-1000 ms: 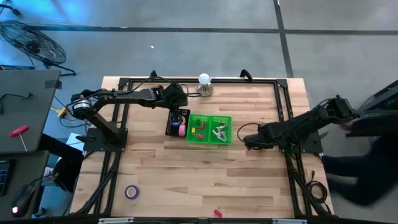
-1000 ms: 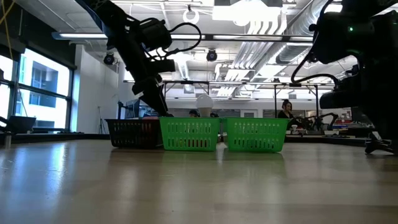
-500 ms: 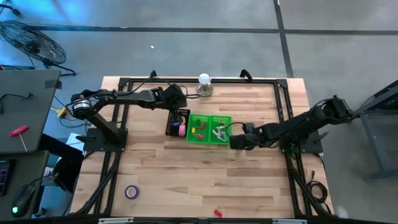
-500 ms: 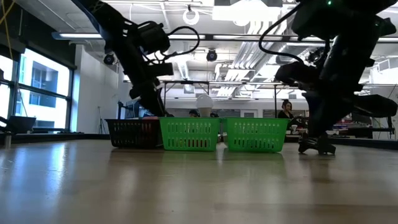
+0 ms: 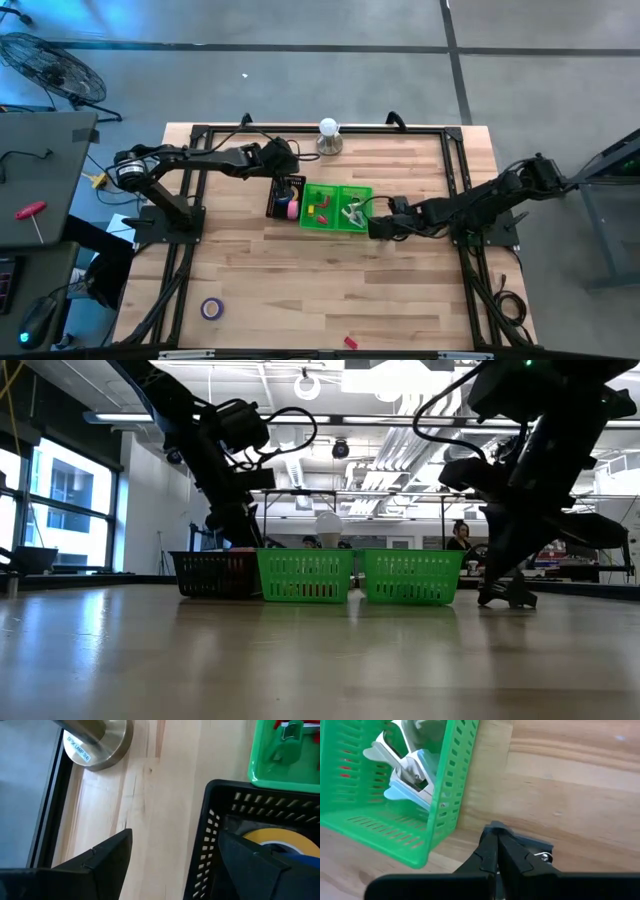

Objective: Pick and place Stapler, Stapler remover, tape
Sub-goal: Put the black staple remover into the right green bin

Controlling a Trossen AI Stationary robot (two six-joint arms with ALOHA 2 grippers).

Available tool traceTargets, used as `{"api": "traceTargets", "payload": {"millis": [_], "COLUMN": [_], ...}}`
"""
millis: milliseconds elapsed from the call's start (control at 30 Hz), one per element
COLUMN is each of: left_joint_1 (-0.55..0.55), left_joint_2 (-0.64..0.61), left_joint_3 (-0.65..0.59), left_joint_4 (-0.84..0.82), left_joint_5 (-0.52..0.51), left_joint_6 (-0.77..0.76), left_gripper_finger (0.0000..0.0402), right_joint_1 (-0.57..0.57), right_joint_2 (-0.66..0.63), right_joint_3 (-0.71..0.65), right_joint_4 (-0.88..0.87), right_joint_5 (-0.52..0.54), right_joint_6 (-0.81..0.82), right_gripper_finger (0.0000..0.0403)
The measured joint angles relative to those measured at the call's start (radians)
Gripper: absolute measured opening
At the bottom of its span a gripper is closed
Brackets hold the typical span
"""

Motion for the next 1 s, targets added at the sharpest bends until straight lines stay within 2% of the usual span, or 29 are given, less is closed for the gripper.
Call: {"api": "traceTargets", "payload": {"millis": [233, 467, 767, 867, 1000], "left_joint_1": [0.000, -0.001, -0.001, -0.001, -0.001], "left_joint_2": [0.000, 0.000, 0.000, 0.000, 0.000], "left_joint_3": [0.000, 0.000, 0.000, 0.000, 0.000], "left_joint_4": [0.000, 0.000, 0.012, 0.012, 0.013], "left_joint_5": [0.000, 0.001, 0.119, 0.118, 0.119], "left_joint_6": [0.000, -0.002, 0.001, 0.001, 0.001], "left_gripper_finger": [0.0288, 0.0288, 0.0288, 0.0288, 0.0288], "right_joint_1": [0.000, 0.000, 0.000, 0.000, -0.001], "right_joint_2": [-0.001, -0.002, -0.002, -0.002, -0.002], "right_joint_3": [0.000, 0.001, 0.001, 0.002, 0.002], "right_joint_4": [0.011, 0.011, 0.024, 0.026, 0.028], "right_joint_5": [-0.020, -0.139, -0.243, -0.259, -0.227], "right_joint_6": [-0.067, -0.228, -0.466, -0.509, -0.481], "right_gripper_finger": [0.0001, 0.0001, 0.0001, 0.0001, 0.0007]}}
